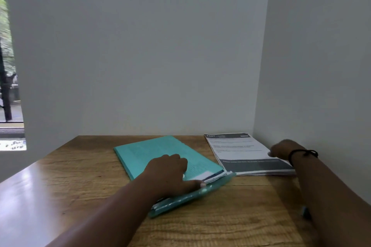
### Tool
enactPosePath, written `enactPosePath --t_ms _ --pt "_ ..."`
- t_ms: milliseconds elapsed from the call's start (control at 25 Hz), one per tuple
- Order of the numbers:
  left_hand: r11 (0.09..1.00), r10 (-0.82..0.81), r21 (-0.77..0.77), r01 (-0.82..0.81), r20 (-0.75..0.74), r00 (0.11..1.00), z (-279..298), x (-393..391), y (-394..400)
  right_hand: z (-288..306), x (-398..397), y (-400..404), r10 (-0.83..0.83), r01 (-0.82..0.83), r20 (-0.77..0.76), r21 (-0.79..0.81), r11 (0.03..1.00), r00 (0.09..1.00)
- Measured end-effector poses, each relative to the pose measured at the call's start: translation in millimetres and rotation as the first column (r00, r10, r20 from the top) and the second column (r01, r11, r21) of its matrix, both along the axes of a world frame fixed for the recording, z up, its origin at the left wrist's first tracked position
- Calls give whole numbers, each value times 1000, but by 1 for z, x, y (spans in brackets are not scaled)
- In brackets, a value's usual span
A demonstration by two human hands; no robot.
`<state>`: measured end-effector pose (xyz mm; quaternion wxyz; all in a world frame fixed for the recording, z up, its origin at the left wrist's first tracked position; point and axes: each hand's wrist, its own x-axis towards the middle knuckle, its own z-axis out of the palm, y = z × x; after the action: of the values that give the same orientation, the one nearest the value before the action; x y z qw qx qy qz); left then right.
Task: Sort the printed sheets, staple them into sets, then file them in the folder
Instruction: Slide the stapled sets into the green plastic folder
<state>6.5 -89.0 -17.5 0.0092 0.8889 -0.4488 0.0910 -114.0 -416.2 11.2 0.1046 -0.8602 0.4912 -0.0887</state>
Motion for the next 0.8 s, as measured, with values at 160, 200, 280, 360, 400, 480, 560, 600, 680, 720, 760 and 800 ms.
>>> enactPosePath --t_ms 160,200,280,360,400,480,560,600,680,720,760,800 --pt "999 3 45 -2 -9 1000 -8 0 -3 -11 -1 -5 -16 19 -38 69 997 999" --pt "999 -5 54 6 -7 1000 -9 0 -3 -12 -1 -2 -39 42 -34 86 995 999" --pt "998 -29 56 29 -10 1000 -9 -2 -5 -16 0 0 -58 55 22 104 993 998" --pt "997 -54 53 55 -19 998 -9 -4 -5 -20 4 2 -60 48 100 118 992 993" --pt "997 -60 52 62 -31 998 -10 -5 -6 -22 5 3 -52 36 119 133 991 992" --pt "997 -60 50 63 -61 996 -10 -6 -7 -25 8 4 -42 23 103 174 984 994" --pt "997 -57 50 61 -83 995 -11 -6 -6 -23 6 5 -50 27 94 231 972 994" --pt "997 -57 52 62 -91 994 -11 -6 -6 -21 4 6 -54 27 99 250 968 994" --pt "996 -61 59 67 -101 993 -11 -6 -6 -17 -1 6 -59 17 147 271 962 987" --pt "996 -61 62 68 -104 993 -11 -6 -6 -14 -3 6 -70 19 177 274 962 982" --pt "996 -59 65 67 -108 992 -11 -5 -7 -12 -5 6 -73 18 199 262 965 977" --pt "996 -57 68 65 -114 992 -11 -5 -7 -10 -7 4 -58 -1 223 256 967 973"
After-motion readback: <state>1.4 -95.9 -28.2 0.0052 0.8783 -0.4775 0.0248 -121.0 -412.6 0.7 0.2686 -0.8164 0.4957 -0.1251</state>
